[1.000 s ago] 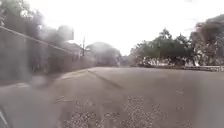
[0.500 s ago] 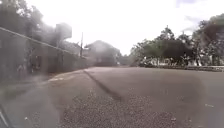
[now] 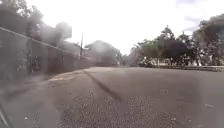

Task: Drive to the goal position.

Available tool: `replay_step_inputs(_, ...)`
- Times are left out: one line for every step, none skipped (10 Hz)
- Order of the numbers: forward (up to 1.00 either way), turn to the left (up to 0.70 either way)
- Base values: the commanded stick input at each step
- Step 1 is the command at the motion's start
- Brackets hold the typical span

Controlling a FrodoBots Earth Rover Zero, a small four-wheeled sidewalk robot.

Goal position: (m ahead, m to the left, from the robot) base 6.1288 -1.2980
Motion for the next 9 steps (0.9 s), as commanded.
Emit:
replay_step_inputs(1.00, 0.00)
replay_step_inputs(1.00, 0.00)
replay_step_inputs(1.00, 0.00)
replay_step_inputs(1.00, 0.00)
replay_step_inputs(1.00, 0.00)
replay_step_inputs(1.00, 0.00)
replay_step_inputs(1.00, 0.00)
replay_step_inputs(1.00, 0.00)
replay_step_inputs(1.00, 0.00)
